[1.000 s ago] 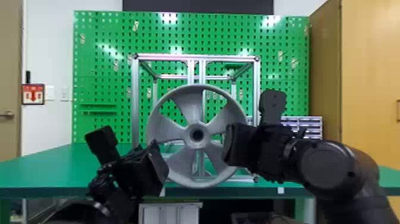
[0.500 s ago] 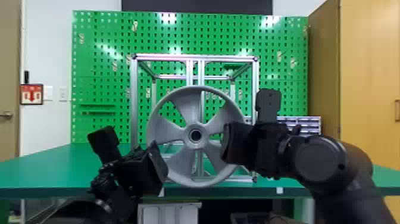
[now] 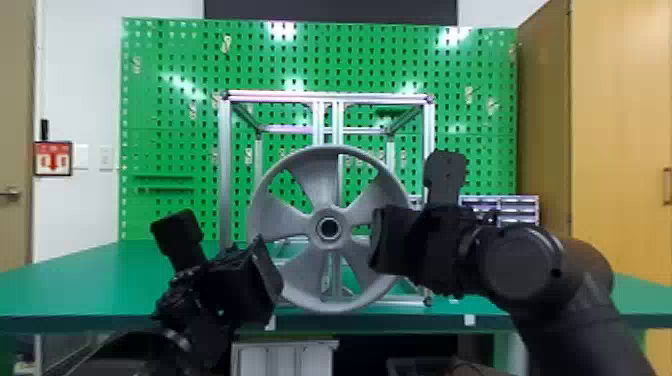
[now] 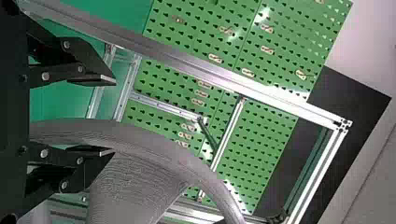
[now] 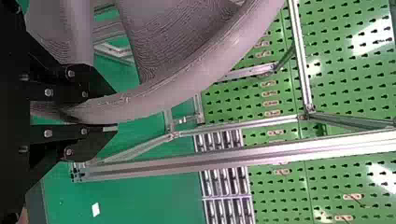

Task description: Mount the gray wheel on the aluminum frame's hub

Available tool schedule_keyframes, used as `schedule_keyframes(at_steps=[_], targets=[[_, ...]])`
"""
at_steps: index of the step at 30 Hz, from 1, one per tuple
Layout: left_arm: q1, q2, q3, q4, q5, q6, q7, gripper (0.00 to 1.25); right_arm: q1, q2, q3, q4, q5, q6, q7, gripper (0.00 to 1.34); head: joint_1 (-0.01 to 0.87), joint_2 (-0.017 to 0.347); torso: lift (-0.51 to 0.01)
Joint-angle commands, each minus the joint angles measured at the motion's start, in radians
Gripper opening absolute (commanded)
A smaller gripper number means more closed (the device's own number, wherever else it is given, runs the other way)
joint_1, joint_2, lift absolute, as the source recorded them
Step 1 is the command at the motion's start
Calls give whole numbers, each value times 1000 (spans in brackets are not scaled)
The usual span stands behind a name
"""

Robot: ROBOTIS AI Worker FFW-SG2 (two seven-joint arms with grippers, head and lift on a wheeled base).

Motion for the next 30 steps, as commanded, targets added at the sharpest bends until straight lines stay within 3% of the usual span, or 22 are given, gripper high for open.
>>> schedule_keyframes(at_steps=[1, 12, 30], targets=[[-7, -8, 0, 16, -8, 0, 0, 529, -2, 1, 5, 13, 14, -11, 0, 166, -5, 6, -499], [-24, -18, 3, 38, -21, 0, 17, 529, -16, 1, 11, 62, 26, -26, 0, 166, -5, 6, -499], [-16, -16, -5, 27, -35, 0, 19, 532, -11, 1, 8, 47, 20, -25, 0, 166, -5, 6, -499]])
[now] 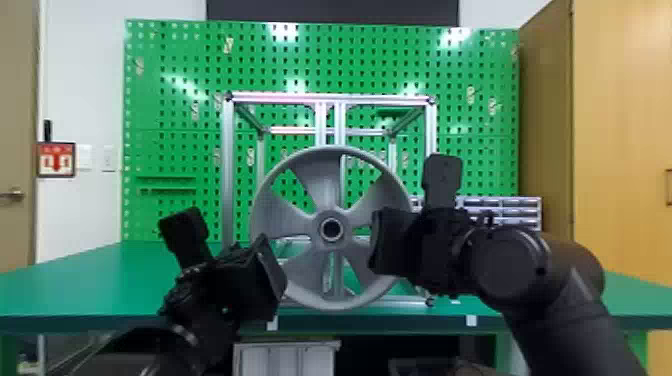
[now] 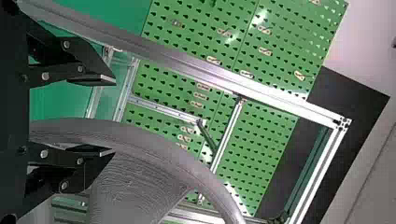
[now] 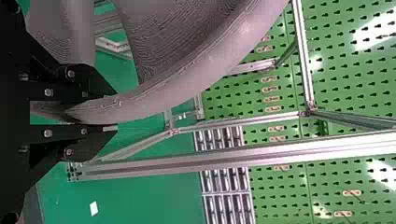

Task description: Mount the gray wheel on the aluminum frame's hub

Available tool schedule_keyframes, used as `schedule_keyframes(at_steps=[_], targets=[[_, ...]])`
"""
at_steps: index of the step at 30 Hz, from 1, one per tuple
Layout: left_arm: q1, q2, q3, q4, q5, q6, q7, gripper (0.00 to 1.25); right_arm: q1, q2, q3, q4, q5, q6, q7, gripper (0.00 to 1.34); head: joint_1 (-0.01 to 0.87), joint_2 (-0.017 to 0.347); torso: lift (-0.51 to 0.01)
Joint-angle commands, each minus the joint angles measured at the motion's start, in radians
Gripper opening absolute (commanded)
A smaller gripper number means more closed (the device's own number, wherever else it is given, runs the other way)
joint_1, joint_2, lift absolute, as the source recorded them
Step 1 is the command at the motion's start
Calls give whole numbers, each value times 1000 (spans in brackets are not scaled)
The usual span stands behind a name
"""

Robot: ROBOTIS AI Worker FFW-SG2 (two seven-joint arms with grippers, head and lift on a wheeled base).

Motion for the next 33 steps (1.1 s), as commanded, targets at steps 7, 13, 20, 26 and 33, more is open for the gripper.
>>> schedule_keyframes(at_steps=[7, 13, 20, 26, 33], targets=[[3, 1, 0, -10, -10, 3, 23, 566, 4, 1, -2, -6, 7, 0, 0, 256, -5, 6, -499], [3, 1, -2, -10, -15, 6, 25, 598, 4, 1, -2, -6, 9, -2, 0, 436, -5, 6, -499], [3, 1, -2, -10, -13, 6, 26, 638, 6, 1, -4, -6, 10, -6, 0, 548, -5, 6, -499], [3, 1, -4, -10, -12, 8, 26, 739, 9, 1, -4, -6, 10, -14, 0, 611, -5, 6, -499], [3, 1, -7, -10, -5, 11, 26, 824, 14, 1, -1, -6, 6, -26, 5, 747, -5, 6, -499]])
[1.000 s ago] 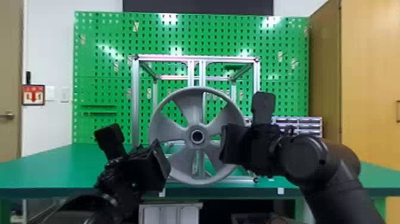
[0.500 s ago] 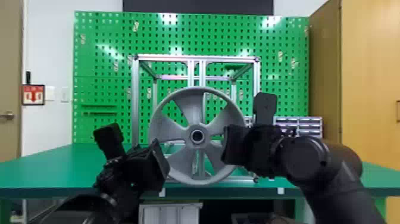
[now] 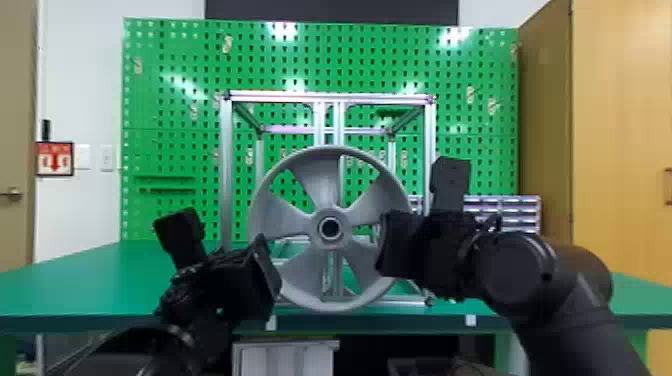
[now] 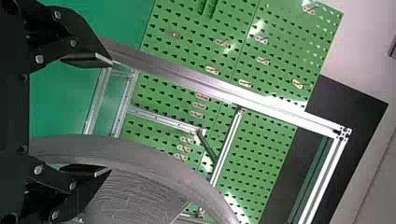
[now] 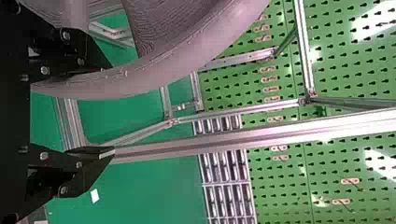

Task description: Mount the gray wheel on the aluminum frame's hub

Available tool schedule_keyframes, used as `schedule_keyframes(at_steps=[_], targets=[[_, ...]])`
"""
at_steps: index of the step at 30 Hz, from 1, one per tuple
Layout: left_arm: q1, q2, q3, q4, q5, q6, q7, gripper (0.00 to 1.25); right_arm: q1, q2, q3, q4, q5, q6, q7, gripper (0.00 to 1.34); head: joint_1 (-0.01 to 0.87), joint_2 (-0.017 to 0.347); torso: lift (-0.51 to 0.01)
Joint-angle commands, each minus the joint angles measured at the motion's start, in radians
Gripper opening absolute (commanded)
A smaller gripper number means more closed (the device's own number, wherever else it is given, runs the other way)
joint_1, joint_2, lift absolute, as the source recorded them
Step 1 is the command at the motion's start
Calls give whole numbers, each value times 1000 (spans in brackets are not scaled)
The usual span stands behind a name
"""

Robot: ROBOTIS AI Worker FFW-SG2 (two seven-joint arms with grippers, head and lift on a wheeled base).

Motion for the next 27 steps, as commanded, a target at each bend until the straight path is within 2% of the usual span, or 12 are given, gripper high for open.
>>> schedule_keyframes(at_steps=[1, 7, 14, 17, 21, 27], targets=[[0, 0, -3, 0, 3, 2, 0, 848, 2, 1, 3, 0, -1, -9, 8, 784, -5, 6, -499], [-5, 0, -7, 0, 9, 11, -5, 971, 5, 1, 9, 0, 1, -24, 22, 900, -5, 6, -499], [-8, 0, -12, -2, 9, 16, -25, 1032, 10, 1, 13, 0, 1, -35, 32, 940, -5, 6, -499], [-8, 0, -14, -2, 9, 16, -25, 1120, 11, 1, 15, 0, 1, -40, 40, 1055, -5, 6, -499], [-6, 0, -14, -2, 9, 16, -25, 1146, 15, 1, 18, 0, 1, -43, 48, 1325, -5, 6, -499], [-6, 0, -12, -2, 13, 16, -37, 1181, 16, 1, 15, 0, 1, -46, 74, 1339, -5, 6, -499]])
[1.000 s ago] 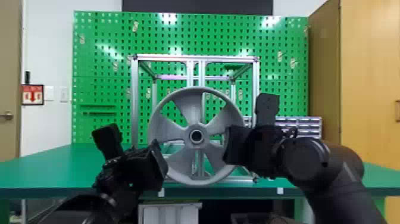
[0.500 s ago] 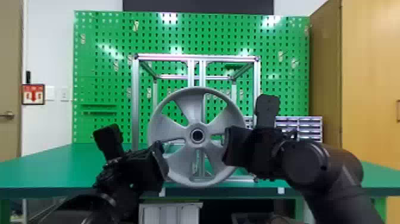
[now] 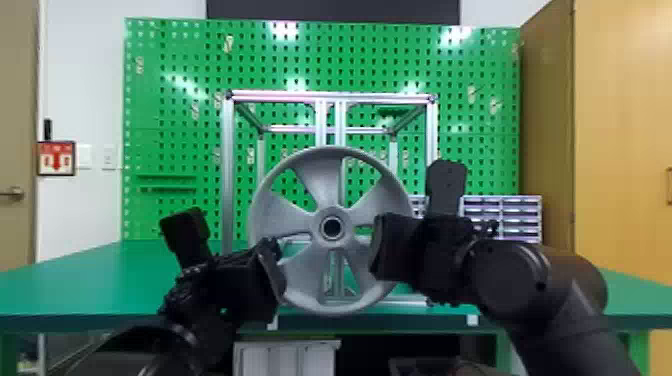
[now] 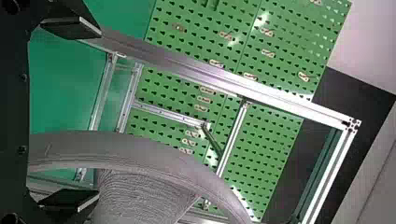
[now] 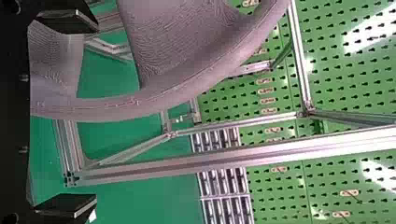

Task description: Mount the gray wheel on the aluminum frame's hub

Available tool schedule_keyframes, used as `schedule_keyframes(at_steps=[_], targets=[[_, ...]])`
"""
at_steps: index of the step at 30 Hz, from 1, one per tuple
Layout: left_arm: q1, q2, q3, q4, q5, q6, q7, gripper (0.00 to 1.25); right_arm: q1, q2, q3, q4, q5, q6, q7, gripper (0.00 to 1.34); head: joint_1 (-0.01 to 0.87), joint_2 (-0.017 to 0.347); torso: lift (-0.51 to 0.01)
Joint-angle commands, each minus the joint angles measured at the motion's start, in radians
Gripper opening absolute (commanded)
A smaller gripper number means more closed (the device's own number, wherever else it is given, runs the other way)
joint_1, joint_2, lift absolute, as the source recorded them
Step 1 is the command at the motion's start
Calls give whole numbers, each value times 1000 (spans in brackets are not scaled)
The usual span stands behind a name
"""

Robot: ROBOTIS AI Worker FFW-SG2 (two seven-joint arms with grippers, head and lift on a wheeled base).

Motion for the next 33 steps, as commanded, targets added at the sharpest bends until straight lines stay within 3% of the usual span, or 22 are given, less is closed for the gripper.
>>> schedule_keyframes(at_steps=[1, 10, 25, 33], targets=[[1, 0, 1, -1, 2, 0, -8, 1181, 2, 1, -4, 0, 0, -3, 22, 1339, -5, 6, -499], [12, 3, 29, -21, -1, 31, -54, 1181, 11, 1, -24, -15, -3, -1, 100, 1339, -5, 6, -499], [33, 15, 51, -76, 3, 55, -82, 1175, 32, 1, -36, -52, -26, 2, 112, 1339, -5, 6, -499], [82, 28, 77, -148, -9, 64, -80, 1170, 91, 1, -44, -149, -34, 8, 112, 1339, -5, 6, -499]])
